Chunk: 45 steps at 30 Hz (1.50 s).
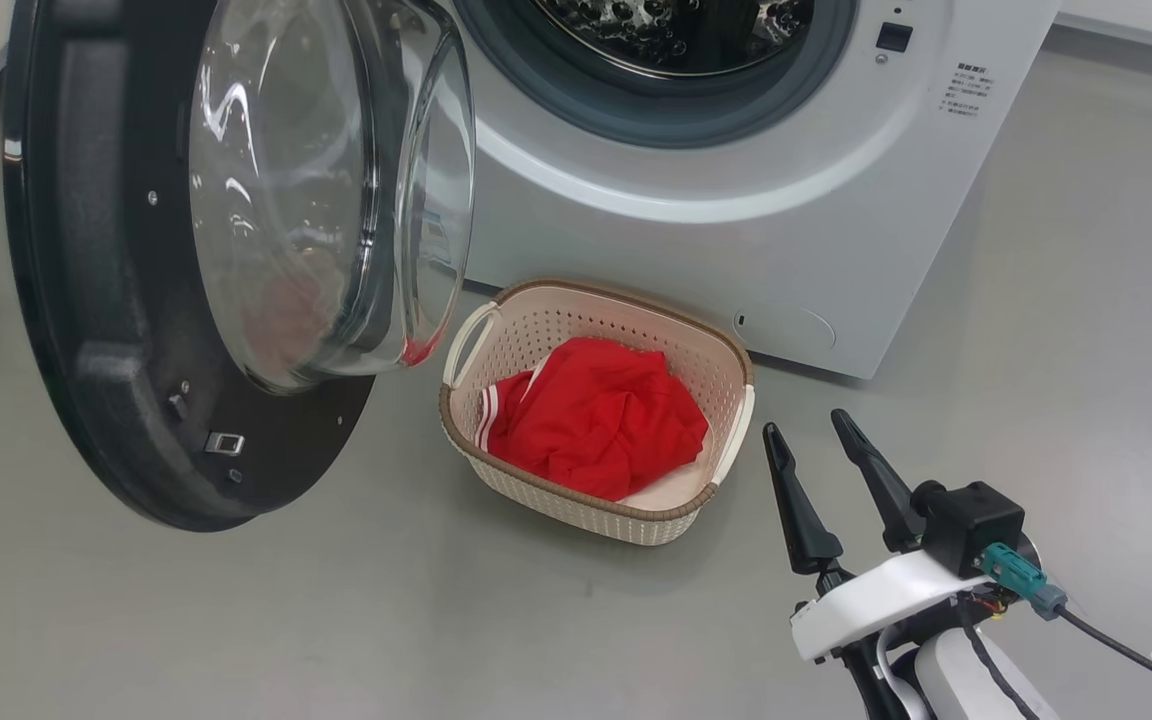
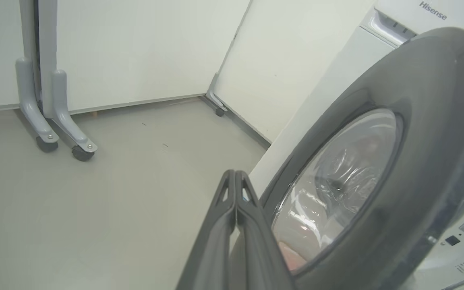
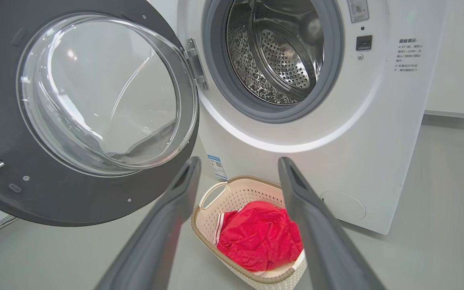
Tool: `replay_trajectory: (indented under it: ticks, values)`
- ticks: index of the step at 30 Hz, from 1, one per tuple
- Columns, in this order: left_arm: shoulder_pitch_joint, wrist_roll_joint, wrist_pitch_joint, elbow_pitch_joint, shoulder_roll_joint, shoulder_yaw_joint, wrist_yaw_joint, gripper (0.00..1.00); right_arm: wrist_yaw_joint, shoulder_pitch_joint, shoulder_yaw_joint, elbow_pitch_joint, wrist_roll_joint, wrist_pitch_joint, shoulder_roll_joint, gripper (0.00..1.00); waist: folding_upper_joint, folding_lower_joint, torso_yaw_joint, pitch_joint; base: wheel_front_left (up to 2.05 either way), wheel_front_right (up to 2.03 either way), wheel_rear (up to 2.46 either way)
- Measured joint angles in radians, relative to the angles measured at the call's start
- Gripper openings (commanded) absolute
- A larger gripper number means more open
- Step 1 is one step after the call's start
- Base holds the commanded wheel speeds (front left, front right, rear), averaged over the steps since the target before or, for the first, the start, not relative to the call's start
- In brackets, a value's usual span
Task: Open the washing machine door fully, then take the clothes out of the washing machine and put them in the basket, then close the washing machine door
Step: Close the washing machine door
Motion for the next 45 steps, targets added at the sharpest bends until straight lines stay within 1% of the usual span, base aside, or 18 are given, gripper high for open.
replay_trajectory:
  ticks: [5, 11, 13, 19, 23, 32, 45]
  values:
    - [-0.039, -0.136, 0.066, 0.016, -0.061, 0.05, 0.038, 0.0, 0.0, -0.005, 0.0, 0.0, 0.0, 0.0, 0.0, 1.0, 0.0, 0.0, -0.011, 0.013, 0.0, 0.0, 0.0]
    - [-0.09, -0.291, 0.152, 0.058, -0.118, 0.12, 0.113, 0.0, 0.0, -0.009, -0.008, 0.0, 0.0, 0.0, 0.0, 1.0, 0.0, 0.0, -0.023, 0.023, 0.0, 0.0, 0.0]
    - [-0.103, -0.339, 0.176, 0.071, -0.135, 0.145, 0.144, 0.0, 0.0, -0.009, -0.01, 0.0, 0.0, 0.0, 0.0, 1.0, 0.0, 0.0, -0.024, 0.024, 0.0, 0.0, 0.0]
    - [-0.146, -0.488, 0.263, 0.102, -0.172, 0.215, 0.222, 0.0, 0.0, -0.01, -0.013, 0.0, 0.0, 0.0, 0.0, 1.0, 0.0, 0.0, -0.029, 0.027, 0.0, 0.0, 0.0]
    - [-0.163, -0.57, 0.334, 0.114, -0.192, 0.236, 0.232, 0.0, 0.0, -0.011, -0.016, 0.0, 0.0, 0.0, 0.0, 1.0, 0.0001, 0.0, -0.031, 0.027, 0.0, 0.0, 0.0]
    - [-0.162, -0.606, 0.463, 0.114, -0.19, 0.207, 0.241, 0.0, 0.0, -0.011, -0.017, 0.0, 0.0, 0.0, 0.0, 1.0, 0.0, 0.0, -0.035, 0.027, 0.0, 0.0, 0.0]
    - [-0.129, -0.683, 0.615, 0.058, -0.198, 0.163, 0.242, 0.0, 0.0, -0.02, -0.018, 0.0, 0.0, 0.0, 0.0, 1.0, 0.0001, 0.0, -0.044, 0.02, 0.0, 0.0, 0.0]
